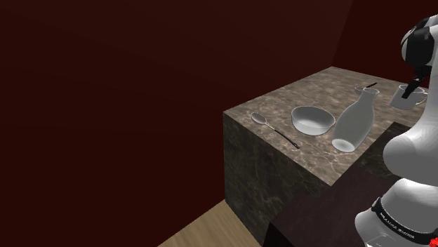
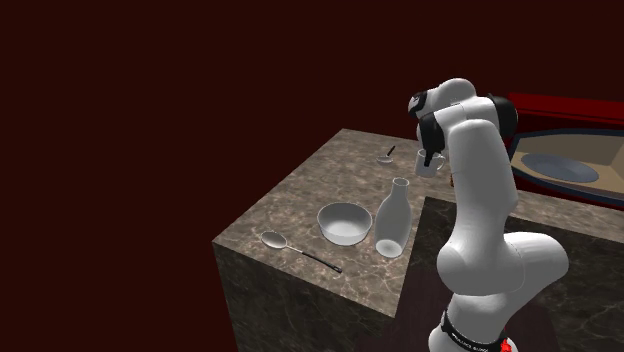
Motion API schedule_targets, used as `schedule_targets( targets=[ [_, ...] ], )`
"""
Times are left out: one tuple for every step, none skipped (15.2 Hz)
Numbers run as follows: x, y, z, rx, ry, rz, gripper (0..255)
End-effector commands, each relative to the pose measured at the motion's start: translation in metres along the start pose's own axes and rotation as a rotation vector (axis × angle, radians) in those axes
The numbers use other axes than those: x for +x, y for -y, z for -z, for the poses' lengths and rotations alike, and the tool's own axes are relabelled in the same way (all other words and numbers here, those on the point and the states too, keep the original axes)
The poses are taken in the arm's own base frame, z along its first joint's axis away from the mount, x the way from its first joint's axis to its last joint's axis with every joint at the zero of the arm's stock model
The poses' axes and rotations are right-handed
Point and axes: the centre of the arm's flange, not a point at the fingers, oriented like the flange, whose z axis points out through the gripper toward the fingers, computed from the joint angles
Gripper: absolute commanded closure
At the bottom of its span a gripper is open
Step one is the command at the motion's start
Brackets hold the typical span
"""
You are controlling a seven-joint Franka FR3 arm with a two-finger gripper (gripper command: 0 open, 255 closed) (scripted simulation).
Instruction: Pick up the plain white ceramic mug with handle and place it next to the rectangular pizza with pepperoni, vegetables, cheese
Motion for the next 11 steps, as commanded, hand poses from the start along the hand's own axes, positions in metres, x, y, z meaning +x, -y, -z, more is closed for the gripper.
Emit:
schedule_targets(
  targets=[
    [0.000, 0.000, 0.000, 0.000, 0.000, 0.000, 0],
    [0.000, 0.000, 0.000, 0.000, 0.000, 0.000, 0],
    [0.000, 0.000, 0.000, 0.000, 0.000, 0.000, 0],
    [0.000, 0.000, 0.013, 0.000, 0.000, 0.000, 0],
    [0.000, 0.000, 0.026, 0.000, 0.000, 0.000, 0],
    [0.000, 0.000, 0.040, 0.000, 0.000, 0.000, 0],
    [0.000, 0.000, 0.050, 0.000, 0.000, 0.000, 0],
    [0.000, 0.000, 0.050, 0.000, 0.000, 0.000, 0],
    [0.000, 0.000, 0.050, 0.000, 0.000, 0.000, 0],
    [0.000, 0.000, 0.050, 0.000, 0.000, 0.000, 0],
    [0.000, 0.000, 0.050, 0.000, 0.000, 0.000, 0]
  ],
)
